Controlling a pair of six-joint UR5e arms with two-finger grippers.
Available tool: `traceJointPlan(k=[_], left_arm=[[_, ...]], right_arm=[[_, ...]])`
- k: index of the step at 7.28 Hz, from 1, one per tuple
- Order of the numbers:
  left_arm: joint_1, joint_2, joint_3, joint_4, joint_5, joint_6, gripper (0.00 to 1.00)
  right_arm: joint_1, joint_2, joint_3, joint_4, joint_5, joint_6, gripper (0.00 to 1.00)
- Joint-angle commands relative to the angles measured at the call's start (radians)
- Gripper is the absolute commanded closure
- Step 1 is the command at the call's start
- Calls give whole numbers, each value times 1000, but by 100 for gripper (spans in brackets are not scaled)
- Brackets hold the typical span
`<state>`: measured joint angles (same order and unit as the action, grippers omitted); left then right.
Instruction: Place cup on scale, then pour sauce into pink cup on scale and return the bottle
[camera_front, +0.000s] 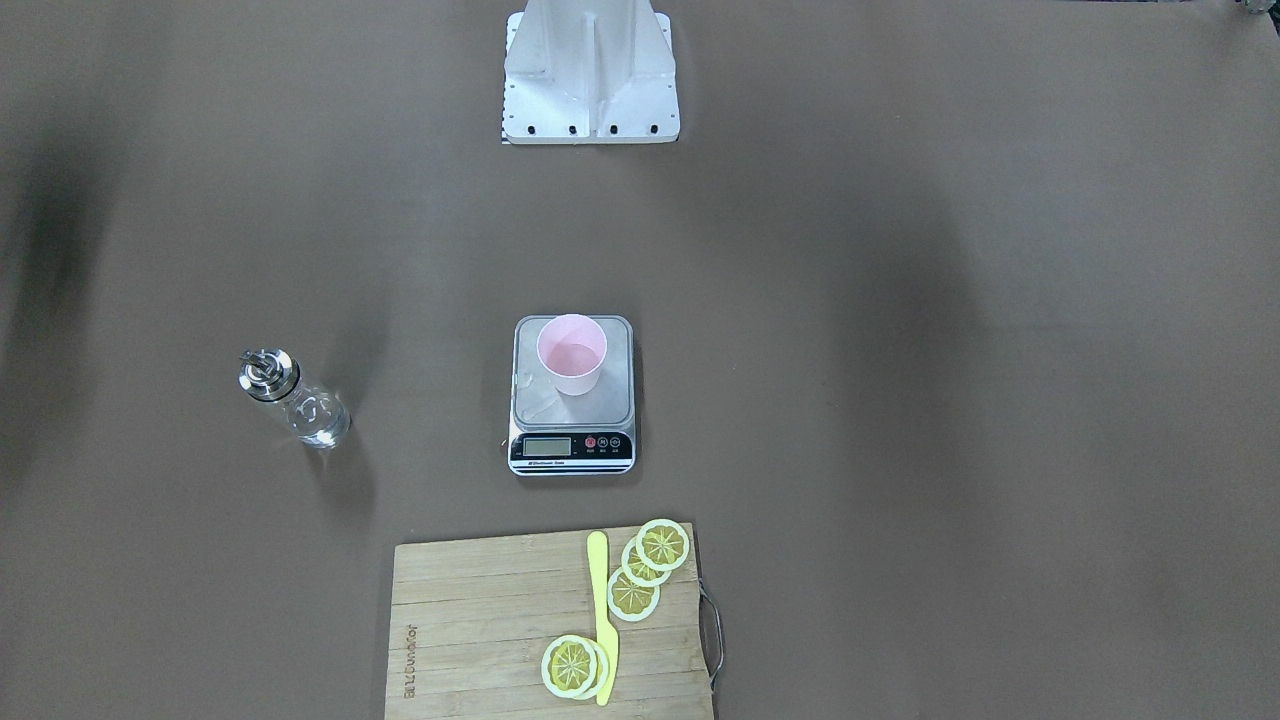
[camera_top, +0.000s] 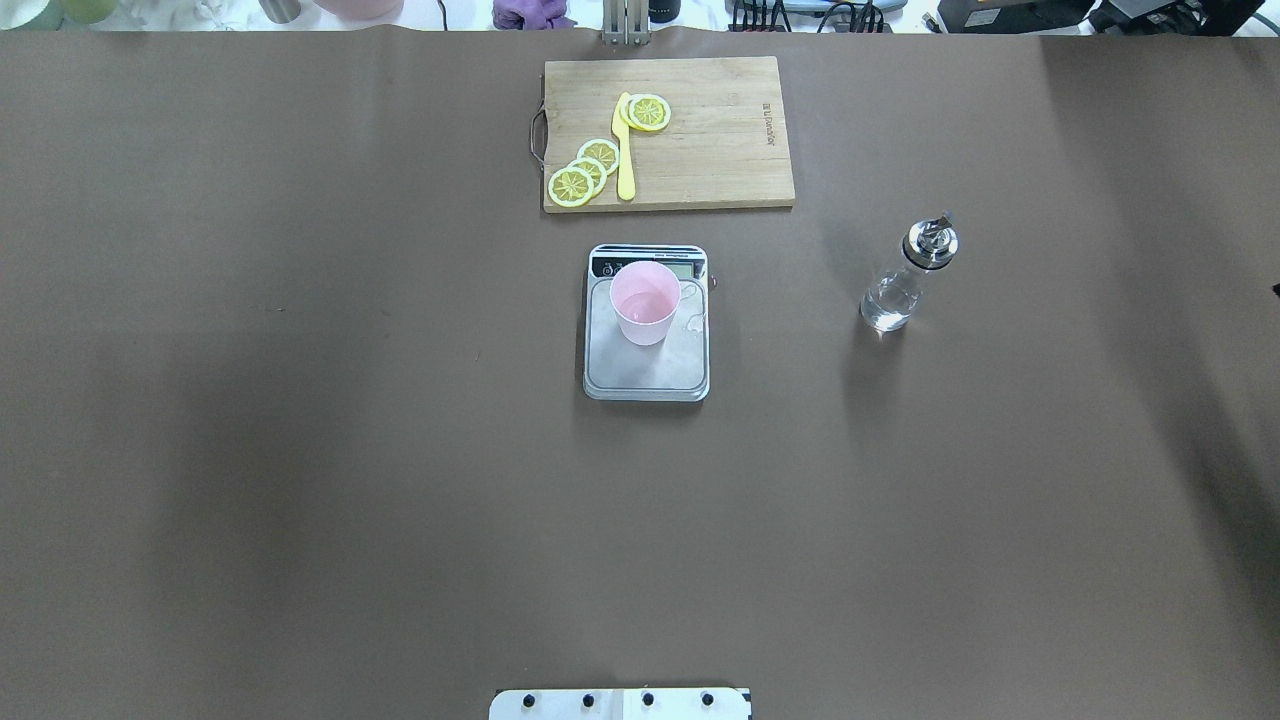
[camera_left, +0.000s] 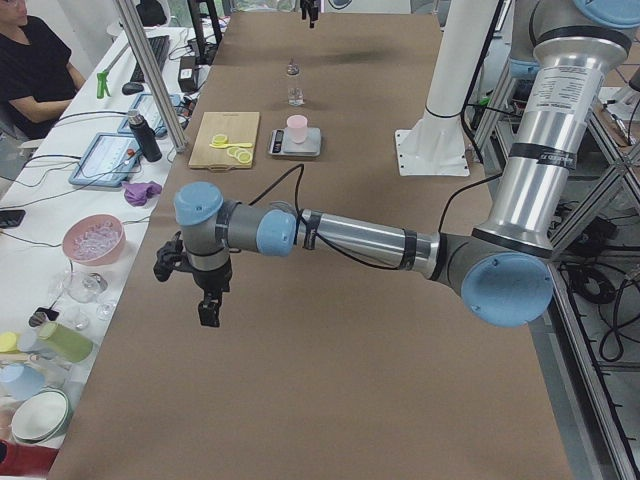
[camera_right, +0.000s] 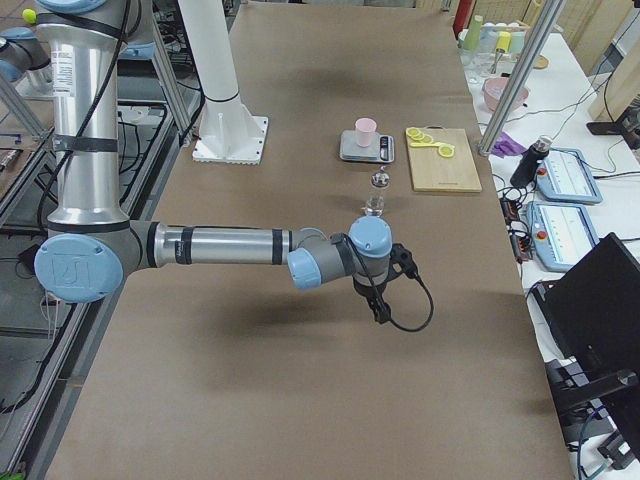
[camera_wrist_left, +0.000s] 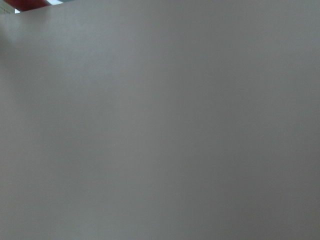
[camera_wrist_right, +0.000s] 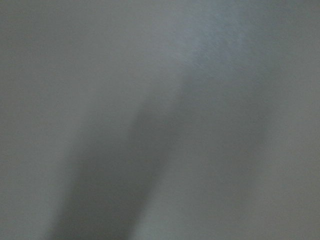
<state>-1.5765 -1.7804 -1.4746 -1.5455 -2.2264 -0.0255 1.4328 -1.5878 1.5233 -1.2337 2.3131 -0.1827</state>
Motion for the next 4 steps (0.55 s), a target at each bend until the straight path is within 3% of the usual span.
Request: traceJointPlan(k=[1, 3, 4], left_arm=[[-46, 67, 28, -1, -19, 124, 1], [-45, 79, 27, 1, -48, 116, 2], [-45, 81, 33, 1, -74, 113, 2]], right_arm=[[92, 58, -72, -141, -6, -54, 0], [121, 147, -8, -435, 3, -54, 0], [127, 138, 41, -507, 9, -54, 0]])
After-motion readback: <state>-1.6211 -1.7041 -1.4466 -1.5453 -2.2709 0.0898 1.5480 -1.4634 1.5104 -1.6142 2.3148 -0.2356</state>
